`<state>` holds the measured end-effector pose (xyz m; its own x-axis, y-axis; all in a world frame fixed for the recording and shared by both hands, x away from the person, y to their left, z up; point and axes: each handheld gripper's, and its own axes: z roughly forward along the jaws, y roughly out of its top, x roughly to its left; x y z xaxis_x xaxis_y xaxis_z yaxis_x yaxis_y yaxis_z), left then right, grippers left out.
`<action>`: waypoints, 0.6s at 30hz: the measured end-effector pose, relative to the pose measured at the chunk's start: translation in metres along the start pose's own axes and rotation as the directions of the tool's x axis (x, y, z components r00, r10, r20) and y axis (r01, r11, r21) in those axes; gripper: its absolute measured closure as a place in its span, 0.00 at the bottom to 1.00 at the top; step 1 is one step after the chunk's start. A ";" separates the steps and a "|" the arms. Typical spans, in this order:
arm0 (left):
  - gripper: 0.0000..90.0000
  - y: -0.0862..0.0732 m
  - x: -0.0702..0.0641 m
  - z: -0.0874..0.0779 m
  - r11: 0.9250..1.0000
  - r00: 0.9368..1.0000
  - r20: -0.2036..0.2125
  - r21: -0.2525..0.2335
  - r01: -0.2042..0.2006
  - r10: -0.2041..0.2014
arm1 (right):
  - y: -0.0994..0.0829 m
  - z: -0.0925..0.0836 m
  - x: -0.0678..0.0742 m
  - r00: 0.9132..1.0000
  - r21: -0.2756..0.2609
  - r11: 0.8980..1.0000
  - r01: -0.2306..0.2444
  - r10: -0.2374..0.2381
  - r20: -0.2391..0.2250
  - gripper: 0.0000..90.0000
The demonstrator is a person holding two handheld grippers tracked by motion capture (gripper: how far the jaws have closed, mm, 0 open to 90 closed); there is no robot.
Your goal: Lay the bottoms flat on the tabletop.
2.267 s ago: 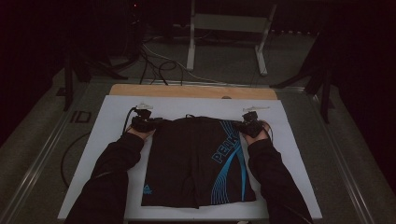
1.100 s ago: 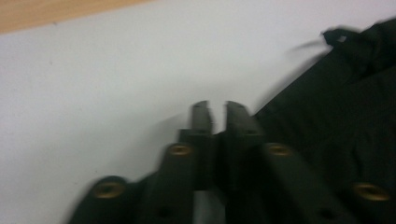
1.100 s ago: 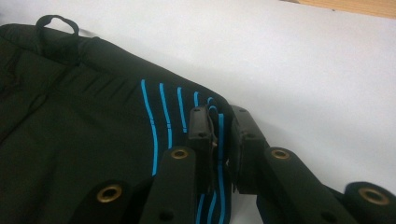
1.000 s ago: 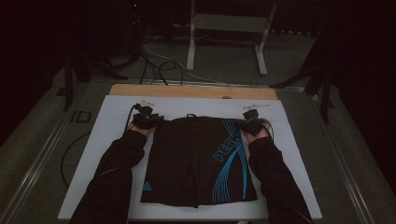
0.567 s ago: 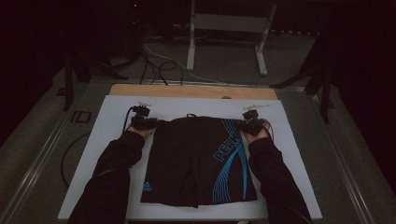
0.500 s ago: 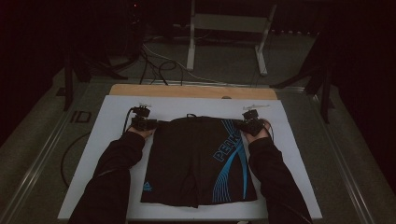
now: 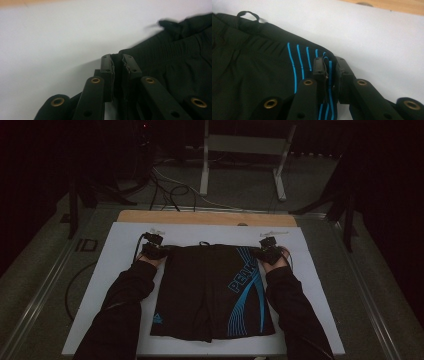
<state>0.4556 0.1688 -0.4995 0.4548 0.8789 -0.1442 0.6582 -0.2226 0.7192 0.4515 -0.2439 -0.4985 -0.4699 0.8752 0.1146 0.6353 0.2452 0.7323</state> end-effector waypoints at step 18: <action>0.90 0.022 0.003 0.002 0.995 0.995 -0.091 -0.086 -0.059 0.051 | 0.030 0.012 -0.002 0.998 -0.034 0.999 -0.029 0.031 0.049 0.90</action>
<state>0.4729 0.1651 -0.4853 0.4316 0.9009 -0.0451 0.5763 -0.2369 0.7822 0.4787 -0.2331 -0.4847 -0.4198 0.9016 0.1043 0.6272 0.2052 0.7514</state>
